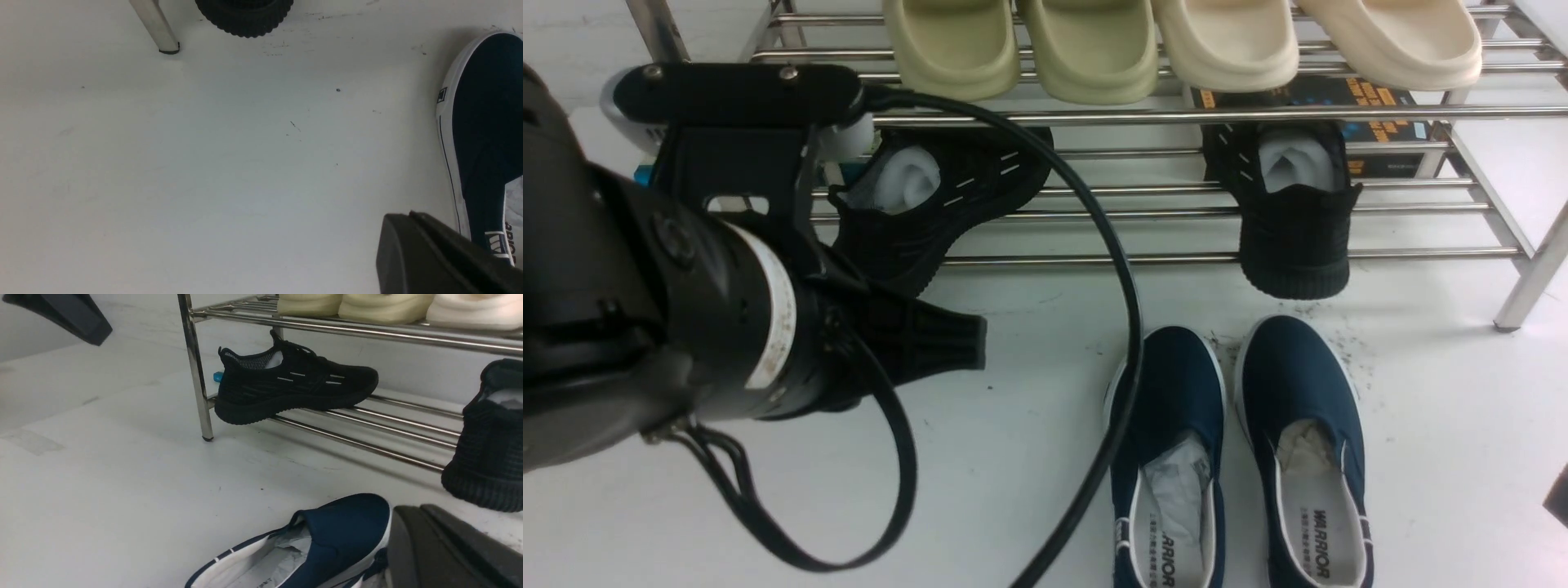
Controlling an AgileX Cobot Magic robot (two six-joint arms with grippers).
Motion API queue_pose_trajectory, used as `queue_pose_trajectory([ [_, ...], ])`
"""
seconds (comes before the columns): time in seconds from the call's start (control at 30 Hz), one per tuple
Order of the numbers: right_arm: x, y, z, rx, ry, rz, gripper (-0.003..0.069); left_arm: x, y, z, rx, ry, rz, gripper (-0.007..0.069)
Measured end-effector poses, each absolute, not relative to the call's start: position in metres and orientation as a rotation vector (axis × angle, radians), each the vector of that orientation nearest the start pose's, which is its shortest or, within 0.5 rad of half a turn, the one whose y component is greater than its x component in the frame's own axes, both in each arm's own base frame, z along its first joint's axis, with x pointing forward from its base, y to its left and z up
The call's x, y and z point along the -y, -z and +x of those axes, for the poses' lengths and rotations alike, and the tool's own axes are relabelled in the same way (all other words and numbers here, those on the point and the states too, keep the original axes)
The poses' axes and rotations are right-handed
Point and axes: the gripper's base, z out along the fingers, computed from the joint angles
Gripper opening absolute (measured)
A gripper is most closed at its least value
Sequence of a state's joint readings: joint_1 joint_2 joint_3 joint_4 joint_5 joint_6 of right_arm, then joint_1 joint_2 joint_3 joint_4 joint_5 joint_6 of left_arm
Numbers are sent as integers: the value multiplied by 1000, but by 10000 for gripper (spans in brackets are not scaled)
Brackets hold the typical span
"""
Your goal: Take the shoes off the shelf with your hand on the white table.
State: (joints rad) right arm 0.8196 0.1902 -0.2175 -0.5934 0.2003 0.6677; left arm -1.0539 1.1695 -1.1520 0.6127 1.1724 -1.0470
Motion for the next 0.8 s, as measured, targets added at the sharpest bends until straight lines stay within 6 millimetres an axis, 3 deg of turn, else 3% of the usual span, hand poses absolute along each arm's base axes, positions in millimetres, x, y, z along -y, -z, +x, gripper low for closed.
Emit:
queue_pose_trajectory([
  [0.57, -40, -262, 55, -1462, -392, -658, 12, 161, -373, 150, -2349, 86, 142, 26],
  [0.8, -45, -253, 53, -1645, -689, -471, 19, 161, -373, 150, -2349, 85, 142, 33],
])
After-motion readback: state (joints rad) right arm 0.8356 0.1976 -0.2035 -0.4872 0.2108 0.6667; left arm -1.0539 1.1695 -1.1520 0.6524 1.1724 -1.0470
